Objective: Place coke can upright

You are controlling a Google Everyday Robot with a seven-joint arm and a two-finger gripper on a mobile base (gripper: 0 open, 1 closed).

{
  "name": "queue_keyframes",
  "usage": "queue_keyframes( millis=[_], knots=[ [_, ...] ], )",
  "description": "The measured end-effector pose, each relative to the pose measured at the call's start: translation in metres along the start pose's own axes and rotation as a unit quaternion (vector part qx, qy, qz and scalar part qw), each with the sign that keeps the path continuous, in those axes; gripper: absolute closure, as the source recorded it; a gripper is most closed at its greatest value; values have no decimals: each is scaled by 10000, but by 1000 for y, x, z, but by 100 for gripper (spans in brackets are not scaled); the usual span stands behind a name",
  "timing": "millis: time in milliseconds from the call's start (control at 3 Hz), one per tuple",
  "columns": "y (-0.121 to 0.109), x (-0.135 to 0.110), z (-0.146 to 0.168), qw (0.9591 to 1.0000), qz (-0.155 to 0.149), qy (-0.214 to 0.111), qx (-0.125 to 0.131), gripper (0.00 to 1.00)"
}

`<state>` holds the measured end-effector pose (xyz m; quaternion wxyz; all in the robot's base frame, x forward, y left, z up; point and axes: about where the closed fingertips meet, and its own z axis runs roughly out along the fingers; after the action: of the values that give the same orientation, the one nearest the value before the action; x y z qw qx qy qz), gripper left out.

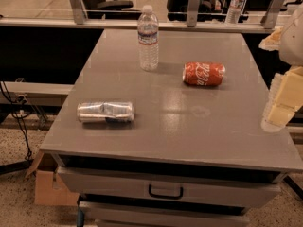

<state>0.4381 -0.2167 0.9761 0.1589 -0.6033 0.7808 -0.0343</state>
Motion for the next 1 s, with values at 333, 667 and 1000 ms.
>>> queue_keyframes(
  millis=[333,667,1000],
  knots=[
    [0,0,0,10000,0,-1,3,0],
    [-20,-8,4,9998,-57,-39,208,0],
    [-42,-16,12,9990,-183,-69,412,0]
  ],
)
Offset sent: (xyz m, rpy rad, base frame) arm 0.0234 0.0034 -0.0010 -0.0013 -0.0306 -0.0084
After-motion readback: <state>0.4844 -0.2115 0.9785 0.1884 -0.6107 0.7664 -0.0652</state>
